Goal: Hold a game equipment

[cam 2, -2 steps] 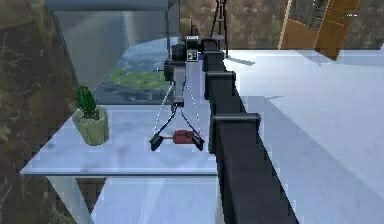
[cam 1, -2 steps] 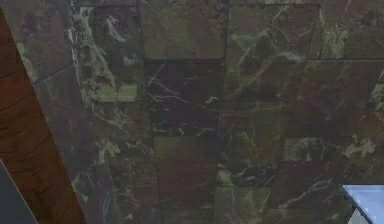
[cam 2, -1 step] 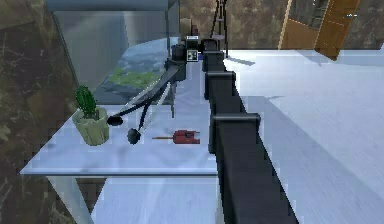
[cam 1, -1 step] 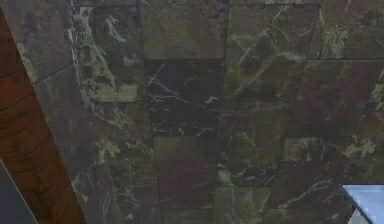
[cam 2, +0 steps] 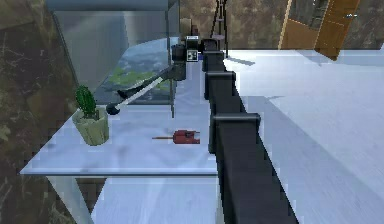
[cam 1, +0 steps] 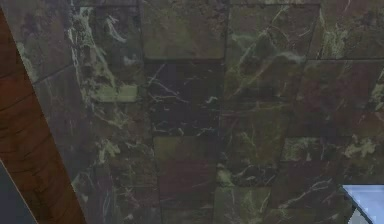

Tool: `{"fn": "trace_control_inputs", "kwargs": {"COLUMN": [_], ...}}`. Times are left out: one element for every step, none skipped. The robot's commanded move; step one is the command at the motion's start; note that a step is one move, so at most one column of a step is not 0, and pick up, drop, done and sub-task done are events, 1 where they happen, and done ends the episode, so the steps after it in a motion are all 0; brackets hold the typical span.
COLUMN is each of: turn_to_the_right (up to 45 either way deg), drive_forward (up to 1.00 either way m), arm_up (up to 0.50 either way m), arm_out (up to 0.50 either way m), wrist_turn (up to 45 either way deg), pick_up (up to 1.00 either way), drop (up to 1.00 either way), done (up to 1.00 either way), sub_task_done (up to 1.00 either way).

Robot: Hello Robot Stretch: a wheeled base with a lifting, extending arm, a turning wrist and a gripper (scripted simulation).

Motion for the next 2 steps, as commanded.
{"fn": "trace_control_inputs", "kwargs": {"turn_to_the_right": [0.0,0.0], "drive_forward": [0.00,0.00], "arm_up": [0.00,0.00], "arm_out": [0.00,0.00], "wrist_turn": [45.0,45.0], "pick_up": [0.00,0.00], "drop": [0.00,0.00], "done": [0.00,0.00], "sub_task_done": [0.00,0.00]}}
